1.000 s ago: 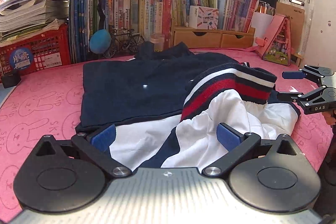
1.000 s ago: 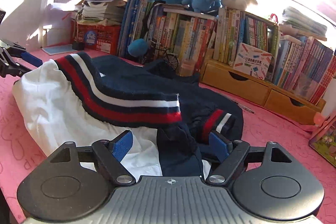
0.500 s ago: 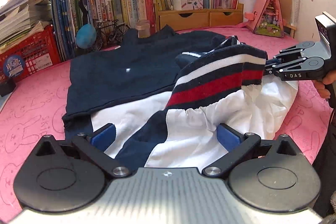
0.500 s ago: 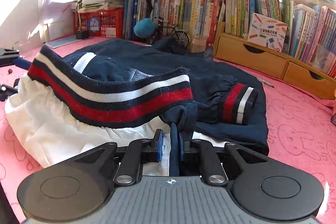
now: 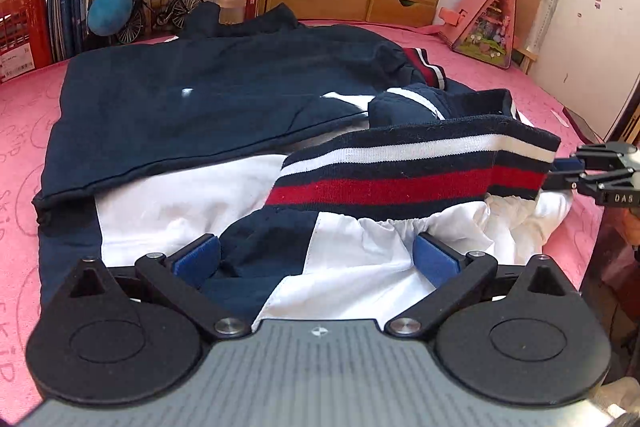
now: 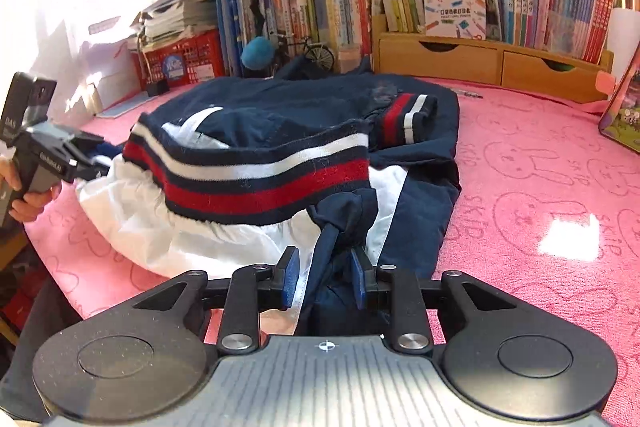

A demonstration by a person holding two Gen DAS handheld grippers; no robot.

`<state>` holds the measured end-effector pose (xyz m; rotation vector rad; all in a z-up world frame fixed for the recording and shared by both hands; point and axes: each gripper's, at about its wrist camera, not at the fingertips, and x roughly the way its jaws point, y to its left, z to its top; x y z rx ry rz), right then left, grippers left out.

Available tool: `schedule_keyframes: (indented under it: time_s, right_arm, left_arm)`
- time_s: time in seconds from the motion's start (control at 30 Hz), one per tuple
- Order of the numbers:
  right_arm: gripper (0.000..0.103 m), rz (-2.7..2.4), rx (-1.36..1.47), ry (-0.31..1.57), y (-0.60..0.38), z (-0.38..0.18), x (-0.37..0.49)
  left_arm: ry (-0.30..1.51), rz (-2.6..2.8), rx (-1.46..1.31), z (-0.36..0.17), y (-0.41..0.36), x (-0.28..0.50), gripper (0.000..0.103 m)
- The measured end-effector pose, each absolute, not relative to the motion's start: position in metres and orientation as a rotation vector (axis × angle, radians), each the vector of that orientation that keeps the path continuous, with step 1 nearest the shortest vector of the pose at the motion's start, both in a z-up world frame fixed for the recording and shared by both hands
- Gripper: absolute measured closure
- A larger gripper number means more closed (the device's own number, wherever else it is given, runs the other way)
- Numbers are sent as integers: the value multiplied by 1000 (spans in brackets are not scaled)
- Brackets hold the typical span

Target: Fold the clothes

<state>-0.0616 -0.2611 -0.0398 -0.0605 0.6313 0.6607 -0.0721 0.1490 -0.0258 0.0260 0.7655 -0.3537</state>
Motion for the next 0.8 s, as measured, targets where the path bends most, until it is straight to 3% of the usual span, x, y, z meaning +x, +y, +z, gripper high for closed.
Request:
schedule_keyframes:
  time_s: [0.1,0.17,0.2,0.33,0.57,0.7,0.73,0.77,0.8]
  right_arm:
    - [57,640,-21,570,-262,-27,-52]
    - [40,640,-43,539,-253,-24,-46]
    - [38,647,-54,532,-248,-24,-43]
    - [33,721,-49,563,-224,-32,-27]
    - [32,726,-158,600,-192,-55,-32]
    - [29,733,-132,610,-201,-58,-33]
    - [28,733,-118,614,-203,-59,-31]
    - [27,735,-107,617,-205,-59,-29]
    - [27,736,-97,618,-205,-59,-28]
  left_arm:
    - [717,-370,182,-20,136,-103,0]
    - [677,-357,240,-14,136,-117,0]
    - [650,-348,243,-8,141,-120,0]
    - [604,-326,139,17,172,-104,0]
    - [894,-426,-85,-25,170,-18,0]
    - [806,-456,74,-35,138,-32,0]
    - [792,-449,67,-35,136,-37,4]
    - [775,-444,54,-34,135,-43,21]
    - [759,-435,31,-32,137,-49,31]
